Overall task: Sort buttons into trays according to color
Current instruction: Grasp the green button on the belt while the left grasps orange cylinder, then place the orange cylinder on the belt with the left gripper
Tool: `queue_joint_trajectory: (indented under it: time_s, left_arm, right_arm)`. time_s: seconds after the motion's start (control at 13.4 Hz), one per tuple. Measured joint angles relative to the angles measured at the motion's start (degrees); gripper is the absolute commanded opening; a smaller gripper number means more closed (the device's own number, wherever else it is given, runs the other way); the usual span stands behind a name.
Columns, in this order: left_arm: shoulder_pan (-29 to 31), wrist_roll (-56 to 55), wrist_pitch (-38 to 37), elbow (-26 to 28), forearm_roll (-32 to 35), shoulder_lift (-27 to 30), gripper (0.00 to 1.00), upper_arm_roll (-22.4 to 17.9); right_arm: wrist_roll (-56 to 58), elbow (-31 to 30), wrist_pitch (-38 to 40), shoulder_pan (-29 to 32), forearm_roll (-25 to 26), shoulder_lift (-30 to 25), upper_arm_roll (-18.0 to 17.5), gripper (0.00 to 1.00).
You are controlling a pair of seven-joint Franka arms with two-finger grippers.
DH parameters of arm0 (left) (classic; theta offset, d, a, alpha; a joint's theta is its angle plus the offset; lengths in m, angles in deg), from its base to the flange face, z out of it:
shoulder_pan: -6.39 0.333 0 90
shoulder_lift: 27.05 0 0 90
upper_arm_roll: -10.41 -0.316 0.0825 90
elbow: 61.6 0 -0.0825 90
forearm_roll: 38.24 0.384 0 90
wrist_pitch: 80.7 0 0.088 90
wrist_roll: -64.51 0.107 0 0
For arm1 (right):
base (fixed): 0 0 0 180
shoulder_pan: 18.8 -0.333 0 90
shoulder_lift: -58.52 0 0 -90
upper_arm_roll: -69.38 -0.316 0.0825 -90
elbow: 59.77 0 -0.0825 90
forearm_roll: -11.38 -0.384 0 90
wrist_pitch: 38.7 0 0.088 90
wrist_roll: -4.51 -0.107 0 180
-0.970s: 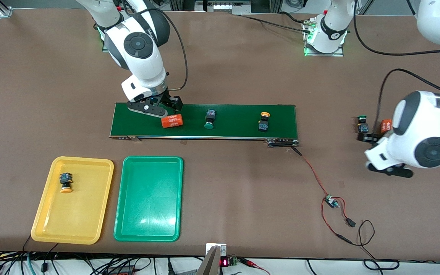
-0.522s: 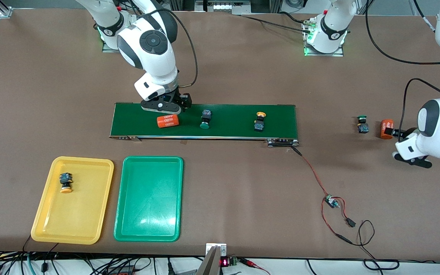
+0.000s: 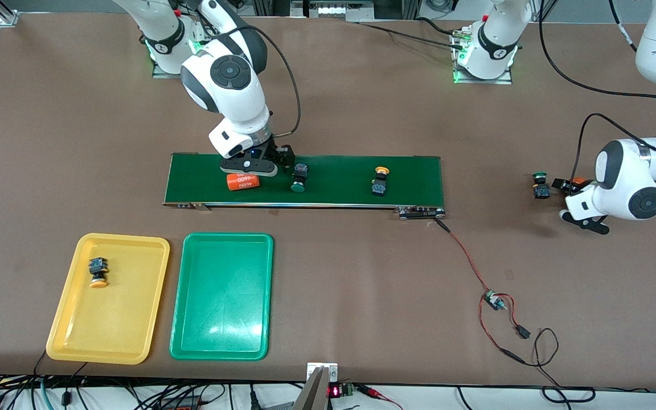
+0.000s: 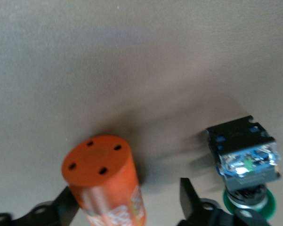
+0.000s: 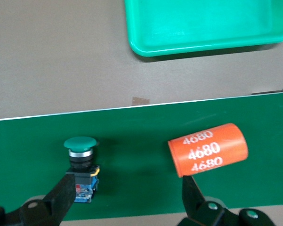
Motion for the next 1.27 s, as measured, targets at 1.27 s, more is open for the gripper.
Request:
queue_joint_trajectory:
  time_s: [1.27]
  left_arm:
    - [-3.0, 16.3, -8.7, -4.1, 0.0, 9.4, 0.2, 21.4]
  right_arm:
    - [0.0, 0.0, -3.9, 0.0, 3.3, 5.9, 0.0, 1.0]
